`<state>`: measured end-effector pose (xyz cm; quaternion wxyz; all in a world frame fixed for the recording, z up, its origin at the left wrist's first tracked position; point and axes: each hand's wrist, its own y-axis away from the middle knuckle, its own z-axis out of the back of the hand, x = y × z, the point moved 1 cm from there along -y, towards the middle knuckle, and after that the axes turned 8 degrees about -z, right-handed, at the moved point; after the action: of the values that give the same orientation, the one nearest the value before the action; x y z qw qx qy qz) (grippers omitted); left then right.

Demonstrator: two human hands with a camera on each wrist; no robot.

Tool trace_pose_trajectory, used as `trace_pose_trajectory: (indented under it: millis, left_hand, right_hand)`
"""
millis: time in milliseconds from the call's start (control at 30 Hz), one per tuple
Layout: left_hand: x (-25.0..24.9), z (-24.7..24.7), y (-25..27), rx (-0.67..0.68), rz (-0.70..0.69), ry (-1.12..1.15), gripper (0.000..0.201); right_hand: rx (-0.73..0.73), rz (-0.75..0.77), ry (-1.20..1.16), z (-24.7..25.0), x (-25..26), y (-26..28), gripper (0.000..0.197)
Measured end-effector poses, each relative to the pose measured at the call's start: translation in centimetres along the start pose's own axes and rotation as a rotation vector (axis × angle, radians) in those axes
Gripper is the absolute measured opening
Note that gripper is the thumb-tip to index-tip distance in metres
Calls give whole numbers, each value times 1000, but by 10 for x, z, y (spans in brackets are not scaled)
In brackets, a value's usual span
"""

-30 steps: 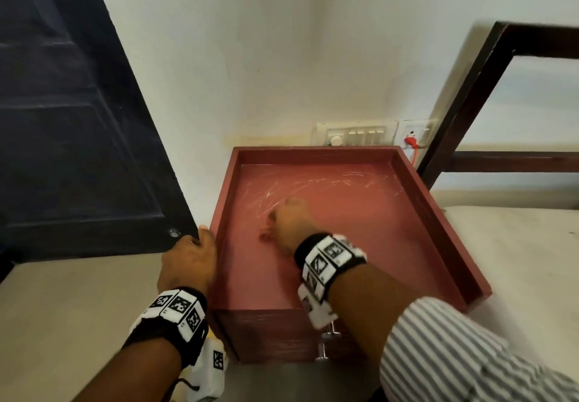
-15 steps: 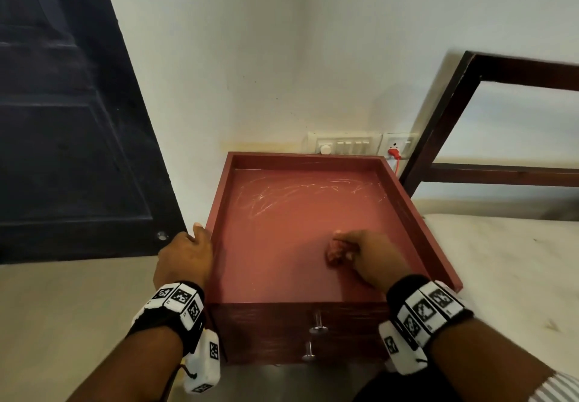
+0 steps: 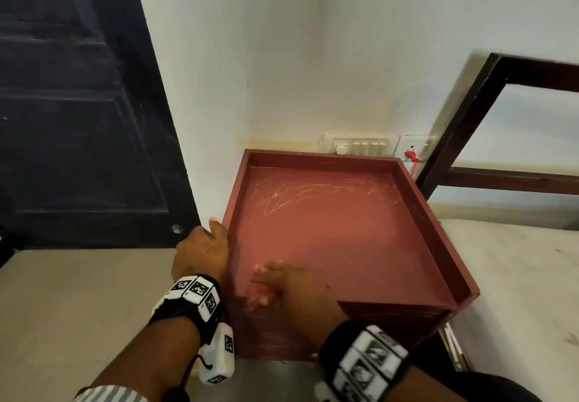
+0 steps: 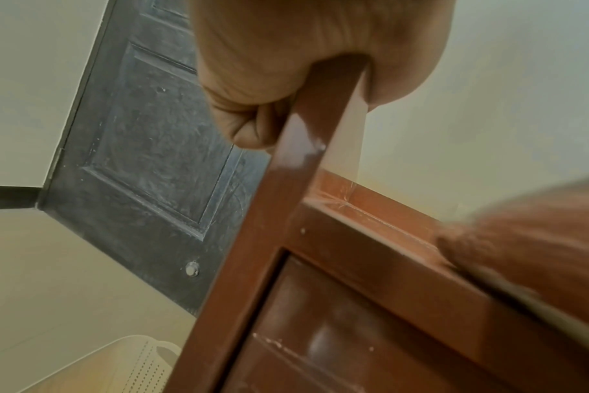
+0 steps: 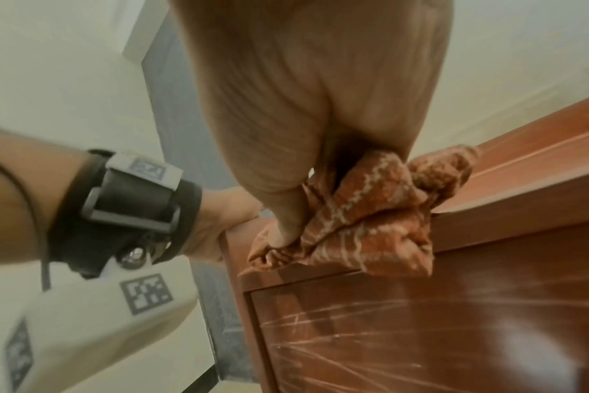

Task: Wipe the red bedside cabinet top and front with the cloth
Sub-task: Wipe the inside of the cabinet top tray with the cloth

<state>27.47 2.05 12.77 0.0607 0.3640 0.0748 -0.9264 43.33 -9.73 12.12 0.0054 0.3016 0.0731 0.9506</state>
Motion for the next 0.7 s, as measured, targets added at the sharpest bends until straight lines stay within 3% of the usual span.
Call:
trace_pose_trajectory:
  millis: [167,333,500,633,700]
  left_hand:
    - [3,-4,-5,6,5,44,67]
    - [2,-5,-8,-4,7,53,69]
    - [2,-3,-8,0,-4,41,68]
    - [-1,-1,-5,-6,4,35,69]
    - [-2,-1,-4,-6,8,29,69]
  right_hand:
    - [37,-207,-52,67,-38,2,35]
    - [-129,-356,123,101,-35,-71,32]
    - [-44,-327,119,56,3,-119,29]
    - [-47,-199,143,25,20,-87,15]
    - [-84,-78,193,13,23,-60,23]
